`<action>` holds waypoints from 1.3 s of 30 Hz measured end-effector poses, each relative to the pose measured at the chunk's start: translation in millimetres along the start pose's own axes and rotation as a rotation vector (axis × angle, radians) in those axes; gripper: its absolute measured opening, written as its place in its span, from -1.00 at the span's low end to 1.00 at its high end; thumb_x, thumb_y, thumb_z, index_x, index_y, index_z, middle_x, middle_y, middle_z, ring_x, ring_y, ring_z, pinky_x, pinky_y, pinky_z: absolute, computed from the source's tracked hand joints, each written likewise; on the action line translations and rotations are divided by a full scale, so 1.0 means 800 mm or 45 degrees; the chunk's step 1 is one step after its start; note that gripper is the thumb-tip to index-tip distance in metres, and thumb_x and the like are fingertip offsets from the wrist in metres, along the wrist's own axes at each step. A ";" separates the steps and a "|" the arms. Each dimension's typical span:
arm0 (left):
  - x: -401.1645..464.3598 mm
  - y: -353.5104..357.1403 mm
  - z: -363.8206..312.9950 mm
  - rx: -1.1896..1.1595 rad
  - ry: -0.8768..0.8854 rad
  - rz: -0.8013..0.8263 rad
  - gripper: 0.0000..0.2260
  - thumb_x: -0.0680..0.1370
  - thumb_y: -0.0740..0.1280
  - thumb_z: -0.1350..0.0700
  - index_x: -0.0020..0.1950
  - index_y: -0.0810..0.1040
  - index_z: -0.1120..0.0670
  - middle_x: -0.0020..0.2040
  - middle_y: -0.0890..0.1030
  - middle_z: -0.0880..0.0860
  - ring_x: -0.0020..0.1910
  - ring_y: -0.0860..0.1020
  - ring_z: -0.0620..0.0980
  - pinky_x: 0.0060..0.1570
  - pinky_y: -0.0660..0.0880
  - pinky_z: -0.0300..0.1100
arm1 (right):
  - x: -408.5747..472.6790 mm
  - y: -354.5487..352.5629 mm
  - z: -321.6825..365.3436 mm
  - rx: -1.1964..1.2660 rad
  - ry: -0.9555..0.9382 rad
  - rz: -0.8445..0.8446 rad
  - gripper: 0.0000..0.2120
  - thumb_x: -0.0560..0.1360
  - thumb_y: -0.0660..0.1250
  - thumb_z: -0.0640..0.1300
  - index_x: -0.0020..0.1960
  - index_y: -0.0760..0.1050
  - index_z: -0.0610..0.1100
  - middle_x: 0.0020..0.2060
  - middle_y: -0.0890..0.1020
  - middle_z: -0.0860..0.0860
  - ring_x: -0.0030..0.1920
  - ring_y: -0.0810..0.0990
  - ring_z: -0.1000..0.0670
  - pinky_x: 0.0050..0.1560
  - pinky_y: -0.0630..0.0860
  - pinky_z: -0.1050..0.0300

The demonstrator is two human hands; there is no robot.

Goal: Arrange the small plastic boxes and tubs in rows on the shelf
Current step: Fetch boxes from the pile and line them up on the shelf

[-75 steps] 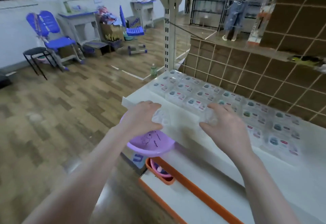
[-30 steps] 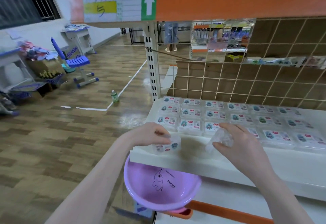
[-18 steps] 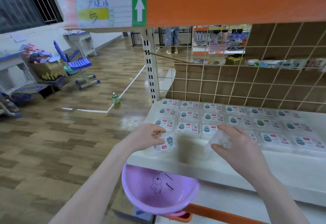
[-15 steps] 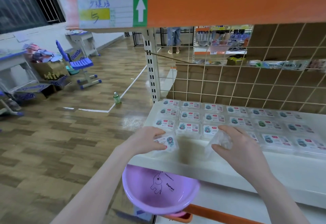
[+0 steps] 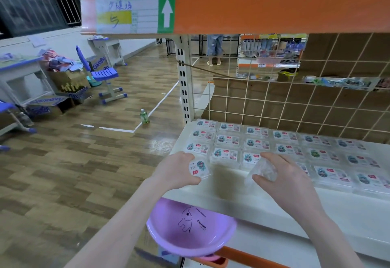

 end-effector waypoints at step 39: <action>0.004 -0.009 0.016 0.087 0.390 0.588 -0.24 0.39 0.50 0.03 0.50 0.20 -0.07 0.50 0.20 -0.17 0.45 0.14 -0.23 0.43 0.08 -0.26 | 0.012 0.001 -0.009 -0.040 -0.116 0.121 -0.50 0.39 0.42 -0.03 0.31 0.43 0.05 0.25 0.48 0.10 0.21 0.47 -0.01 0.07 0.34 0.18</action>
Point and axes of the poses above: each hand's wrist, its own x-axis towards the middle knuckle, its own y-axis out of the palm, z = x × y, the point moved 4 cm from there along x, towards the middle knuckle
